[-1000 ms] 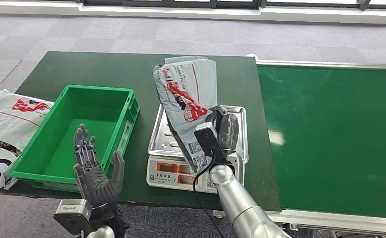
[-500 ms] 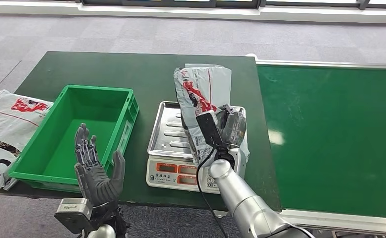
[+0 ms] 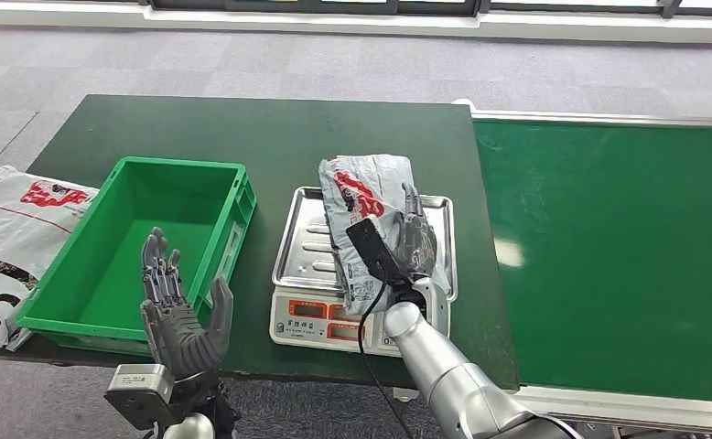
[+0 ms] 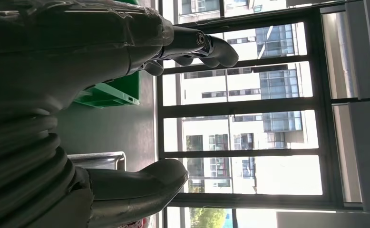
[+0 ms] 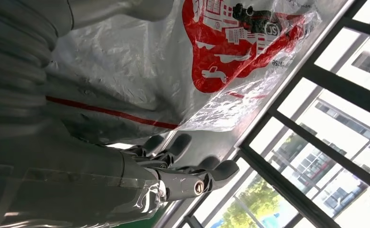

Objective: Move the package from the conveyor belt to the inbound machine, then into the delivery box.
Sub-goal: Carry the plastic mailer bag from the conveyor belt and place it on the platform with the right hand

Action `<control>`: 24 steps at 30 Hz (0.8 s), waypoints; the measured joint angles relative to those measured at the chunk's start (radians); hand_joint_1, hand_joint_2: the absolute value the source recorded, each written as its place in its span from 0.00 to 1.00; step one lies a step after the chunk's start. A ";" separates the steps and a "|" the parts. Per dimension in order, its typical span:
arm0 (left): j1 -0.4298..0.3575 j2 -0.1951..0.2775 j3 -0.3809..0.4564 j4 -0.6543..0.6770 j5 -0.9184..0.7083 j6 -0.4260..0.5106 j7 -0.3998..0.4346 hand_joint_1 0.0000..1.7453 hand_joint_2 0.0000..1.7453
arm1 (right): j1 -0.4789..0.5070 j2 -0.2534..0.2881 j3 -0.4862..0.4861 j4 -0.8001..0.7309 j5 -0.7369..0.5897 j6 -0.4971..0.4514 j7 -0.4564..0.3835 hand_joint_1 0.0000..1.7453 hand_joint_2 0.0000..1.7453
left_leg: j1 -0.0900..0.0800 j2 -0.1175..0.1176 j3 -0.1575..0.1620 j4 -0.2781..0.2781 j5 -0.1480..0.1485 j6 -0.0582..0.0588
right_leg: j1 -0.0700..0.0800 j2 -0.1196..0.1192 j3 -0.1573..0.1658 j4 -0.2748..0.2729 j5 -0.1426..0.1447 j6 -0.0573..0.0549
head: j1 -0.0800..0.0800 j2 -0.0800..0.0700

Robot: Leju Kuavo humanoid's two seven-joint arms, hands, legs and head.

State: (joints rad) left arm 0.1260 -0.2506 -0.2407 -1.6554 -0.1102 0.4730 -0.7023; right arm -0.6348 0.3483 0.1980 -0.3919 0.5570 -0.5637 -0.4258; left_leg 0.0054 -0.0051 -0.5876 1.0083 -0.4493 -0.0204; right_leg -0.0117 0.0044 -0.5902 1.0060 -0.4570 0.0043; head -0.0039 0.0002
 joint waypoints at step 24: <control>-0.055 0.012 -0.013 0.103 -0.130 0.081 0.008 0.00 1.00 | 0.327 -0.023 -0.103 -1.026 0.199 -0.138 -0.274 0.00 1.00 | -0.001 0.000 -0.001 0.000 -0.001 0.001 | -0.002 -0.001 -0.002 -0.001 0.000 0.001 | 0.000 0.000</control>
State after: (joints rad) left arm 0.0711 -0.2381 -0.2536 -1.5519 -0.2399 0.5543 -0.6941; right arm -0.3074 0.3251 0.0952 -1.4177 0.7559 -0.7015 -0.7000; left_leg 0.0039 -0.0051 -0.5883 1.0085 -0.4504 -0.0196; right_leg -0.0138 0.0039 -0.5917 1.0054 -0.4571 0.0049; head -0.0038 0.0003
